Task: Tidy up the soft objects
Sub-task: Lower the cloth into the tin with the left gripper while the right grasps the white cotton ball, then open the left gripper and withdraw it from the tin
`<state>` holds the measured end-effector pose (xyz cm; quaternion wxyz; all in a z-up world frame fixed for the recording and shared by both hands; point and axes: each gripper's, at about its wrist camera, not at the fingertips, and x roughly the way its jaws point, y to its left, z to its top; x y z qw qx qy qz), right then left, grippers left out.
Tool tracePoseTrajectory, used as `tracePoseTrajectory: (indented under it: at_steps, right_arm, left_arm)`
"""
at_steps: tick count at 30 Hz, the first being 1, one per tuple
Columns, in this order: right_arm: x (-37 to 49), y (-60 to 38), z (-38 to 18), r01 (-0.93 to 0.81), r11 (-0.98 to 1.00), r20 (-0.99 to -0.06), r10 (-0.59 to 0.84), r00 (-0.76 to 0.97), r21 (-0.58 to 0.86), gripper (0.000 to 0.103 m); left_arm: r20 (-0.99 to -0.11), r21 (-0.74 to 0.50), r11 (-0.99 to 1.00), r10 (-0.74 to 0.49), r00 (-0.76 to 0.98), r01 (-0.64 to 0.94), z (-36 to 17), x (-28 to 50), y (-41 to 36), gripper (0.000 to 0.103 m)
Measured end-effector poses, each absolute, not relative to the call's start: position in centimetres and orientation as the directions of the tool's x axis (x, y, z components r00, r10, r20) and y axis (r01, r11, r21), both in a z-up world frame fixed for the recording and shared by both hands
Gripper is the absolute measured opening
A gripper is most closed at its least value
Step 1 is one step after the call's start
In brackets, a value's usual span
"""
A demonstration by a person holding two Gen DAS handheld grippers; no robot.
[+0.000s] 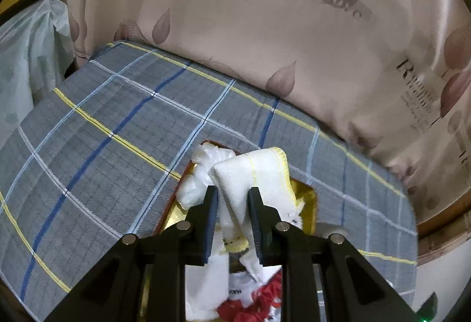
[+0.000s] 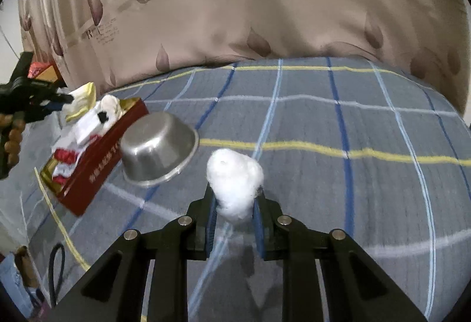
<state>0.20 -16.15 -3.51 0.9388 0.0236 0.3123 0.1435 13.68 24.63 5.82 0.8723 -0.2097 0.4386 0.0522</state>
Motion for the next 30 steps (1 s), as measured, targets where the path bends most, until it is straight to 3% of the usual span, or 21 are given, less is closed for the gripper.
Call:
tracePoseTrajectory:
  at_steps: [8,12,16,19,23,26,30]
  right_arm:
    - [-1.6,-16.8,-4.3,-0.234,0.965,-0.584,0.256,0.770,0.115,0.020]
    - [-1.6,-16.6,-4.3,-0.234,0.967,-0.582,0.248,0.775,0.100,0.020]
    - [-1.7,-16.7,-4.4,-0.226,0.969,-0.582,0.242,0.776,0.101,0.020]
    - [-1.6,-16.8,-4.4,-0.219,0.970,-0.583,0.238,0.777,0.104,0.020]
    - [-1.3,-17.2,-4.5,-0.201,0.972,-0.591,0.233,0.772,0.121,0.020]
    - [-1.2,-17.5,-4.7,-0.188,0.974,-0.596,0.228,0.770,0.129,0.020]
    - [-1.0,-17.3,-4.7,-0.181,0.977,-0.604,0.214,0.768,0.116,0.020]
  left_arm:
    - [-0.818,-0.244,0.931,-0.049,0.573,-0.270,3.8,15.0,23.8,0.029]
    - [-0.830,-0.180,0.941,0.011,0.558,-0.287,3.5,15.3,24.0,0.046]
    - [-0.809,-0.150,0.942,0.057,0.585,-0.299,4.4,14.2,24.3,0.046]
    - [-0.764,-0.185,0.937,0.053,0.643,-0.297,6.2,12.1,24.4,0.046]
    - [-0.723,-0.115,0.949,0.123,0.680,-0.294,8.1,7.7,22.9,0.050]
    - [-0.723,-0.062,0.949,0.171,0.669,-0.309,7.9,3.7,22.0,0.054]
    - [-0.748,-0.080,0.941,0.162,0.644,-0.329,6.4,-1.6,22.0,0.054]
